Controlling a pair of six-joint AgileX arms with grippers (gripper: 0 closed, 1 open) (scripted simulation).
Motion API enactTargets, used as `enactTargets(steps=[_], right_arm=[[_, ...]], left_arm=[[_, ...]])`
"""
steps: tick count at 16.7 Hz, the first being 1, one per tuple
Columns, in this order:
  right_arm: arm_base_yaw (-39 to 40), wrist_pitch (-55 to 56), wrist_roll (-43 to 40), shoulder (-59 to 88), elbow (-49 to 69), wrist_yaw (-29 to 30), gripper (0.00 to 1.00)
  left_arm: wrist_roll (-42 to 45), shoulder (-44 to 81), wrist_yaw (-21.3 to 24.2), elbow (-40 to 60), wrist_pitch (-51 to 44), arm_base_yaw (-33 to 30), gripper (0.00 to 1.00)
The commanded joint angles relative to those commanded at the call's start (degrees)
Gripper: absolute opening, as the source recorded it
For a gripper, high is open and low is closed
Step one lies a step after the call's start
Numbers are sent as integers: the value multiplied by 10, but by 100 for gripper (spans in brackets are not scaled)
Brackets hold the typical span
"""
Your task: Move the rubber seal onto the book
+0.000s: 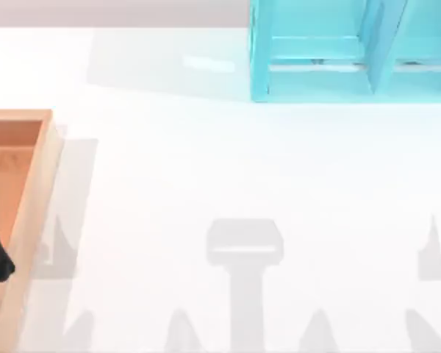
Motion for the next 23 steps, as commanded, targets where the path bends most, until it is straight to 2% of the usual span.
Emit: enactTargets(steps=[5, 9, 23], right_arm=[[-8, 29, 0, 36, 23, -10, 100], [-36, 120, -1, 168, 91, -39, 100], [-195, 552, -10, 1046, 414, -168, 100]], left_arm=[[0, 0, 0, 0, 0, 0, 100], [0, 0, 0, 0, 0, 0, 100], [0, 0, 0, 0, 0, 0, 100]])
